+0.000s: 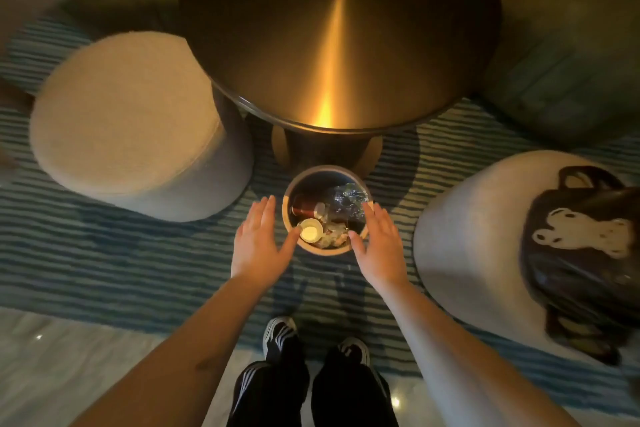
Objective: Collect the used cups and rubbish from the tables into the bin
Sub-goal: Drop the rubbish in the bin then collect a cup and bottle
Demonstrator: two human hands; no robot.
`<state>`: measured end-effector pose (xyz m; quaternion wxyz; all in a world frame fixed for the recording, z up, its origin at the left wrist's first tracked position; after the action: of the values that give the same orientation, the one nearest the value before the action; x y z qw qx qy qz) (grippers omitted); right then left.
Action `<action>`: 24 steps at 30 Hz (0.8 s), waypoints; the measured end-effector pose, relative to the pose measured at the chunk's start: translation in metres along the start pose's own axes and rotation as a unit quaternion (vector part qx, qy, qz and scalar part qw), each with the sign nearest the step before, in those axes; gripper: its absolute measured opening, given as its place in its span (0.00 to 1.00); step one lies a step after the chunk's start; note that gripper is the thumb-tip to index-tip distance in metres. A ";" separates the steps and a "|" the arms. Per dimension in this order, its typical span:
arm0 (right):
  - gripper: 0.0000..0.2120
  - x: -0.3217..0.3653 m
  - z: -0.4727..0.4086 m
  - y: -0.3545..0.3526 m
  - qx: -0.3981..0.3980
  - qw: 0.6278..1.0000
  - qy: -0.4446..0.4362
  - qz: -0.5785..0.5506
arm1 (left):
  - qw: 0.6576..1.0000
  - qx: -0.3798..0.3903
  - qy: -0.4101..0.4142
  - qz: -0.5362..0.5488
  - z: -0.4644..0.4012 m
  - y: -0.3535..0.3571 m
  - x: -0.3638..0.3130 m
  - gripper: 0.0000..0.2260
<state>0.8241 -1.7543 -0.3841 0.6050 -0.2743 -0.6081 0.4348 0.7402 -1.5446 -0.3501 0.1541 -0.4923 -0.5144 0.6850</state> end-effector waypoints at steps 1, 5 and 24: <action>0.29 0.012 0.008 -0.025 -0.002 1.000 -0.008 -0.001 | 1.000 -0.009 0.004 -0.006 0.005 -0.026 -0.010 0.35; 0.27 0.062 0.043 -0.115 -0.022 0.998 -0.065 0.002 | 0.998 -0.056 0.002 -0.030 0.034 -0.122 -0.044 0.33; 0.25 0.292 0.149 -0.112 0.137 0.935 -0.326 -0.027 | 0.933 -0.229 -0.268 -0.076 0.177 -0.326 0.054 0.33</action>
<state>0.6661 -1.5857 -0.1266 0.4165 -0.0151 -0.7134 0.5633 0.4718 -1.4660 -0.1012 -0.0552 -0.2717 -0.7156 0.6412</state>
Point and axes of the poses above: each hand's wrist, its own z-axis away from the middle knuckle, its own y-axis out of the palm, x = y × z, the point moved 6 cm from there along -z, towards the middle knuckle, and after that the axes turned 15 degrees about -x, right-handed, at the moved point
